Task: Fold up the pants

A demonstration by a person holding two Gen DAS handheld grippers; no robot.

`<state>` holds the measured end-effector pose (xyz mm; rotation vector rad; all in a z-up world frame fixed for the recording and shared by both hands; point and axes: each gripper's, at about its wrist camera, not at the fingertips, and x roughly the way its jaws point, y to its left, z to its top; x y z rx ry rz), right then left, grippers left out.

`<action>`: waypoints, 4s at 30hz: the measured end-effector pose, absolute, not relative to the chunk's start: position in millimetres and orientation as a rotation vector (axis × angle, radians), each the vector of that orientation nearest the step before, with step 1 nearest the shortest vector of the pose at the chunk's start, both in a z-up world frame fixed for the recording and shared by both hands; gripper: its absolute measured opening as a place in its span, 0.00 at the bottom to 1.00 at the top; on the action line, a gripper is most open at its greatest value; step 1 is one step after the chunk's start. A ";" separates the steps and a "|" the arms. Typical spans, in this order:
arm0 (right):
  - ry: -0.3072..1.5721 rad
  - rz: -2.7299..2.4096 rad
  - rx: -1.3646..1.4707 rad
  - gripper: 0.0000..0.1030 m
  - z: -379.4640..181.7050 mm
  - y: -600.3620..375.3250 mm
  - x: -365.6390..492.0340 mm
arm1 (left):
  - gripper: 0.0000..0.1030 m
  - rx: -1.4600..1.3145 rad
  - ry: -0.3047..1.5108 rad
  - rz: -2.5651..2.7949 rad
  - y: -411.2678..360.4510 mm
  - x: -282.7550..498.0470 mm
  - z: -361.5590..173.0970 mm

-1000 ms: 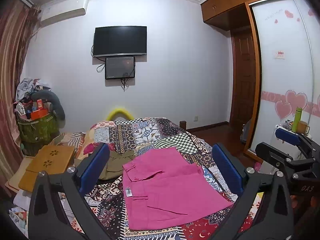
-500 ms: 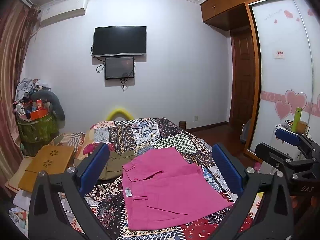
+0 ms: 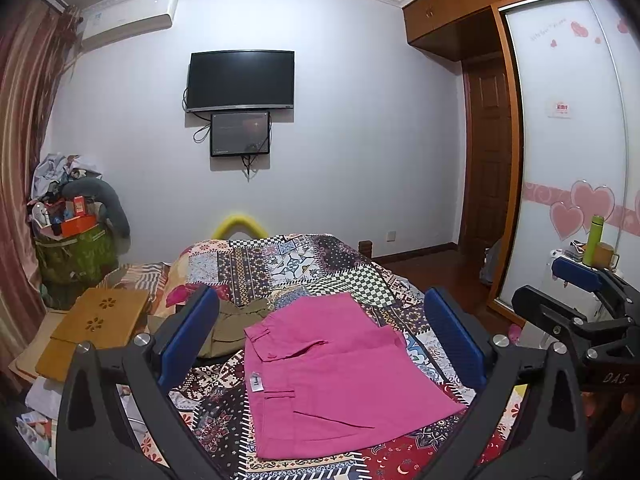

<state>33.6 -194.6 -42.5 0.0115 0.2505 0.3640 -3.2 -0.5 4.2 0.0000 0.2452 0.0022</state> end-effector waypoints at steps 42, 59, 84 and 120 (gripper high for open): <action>0.393 0.329 0.028 1.00 -83.9 -205.4 102.7 | 1.00 0.022 0.479 0.051 32.4 122.2 -61.2; 0.713 0.369 -0.003 0.87 -164.1 -223.1 204.5 | 0.76 0.002 0.903 0.095 108.6 247.7 -187.4; 1.023 0.514 0.075 0.41 -247.1 -214.5 294.1 | 0.19 -0.262 1.163 -0.098 130.7 297.4 -248.7; 0.976 0.456 -0.114 0.06 -221.0 -226.6 283.1 | 0.25 -0.088 1.052 0.003 146.7 284.9 -210.9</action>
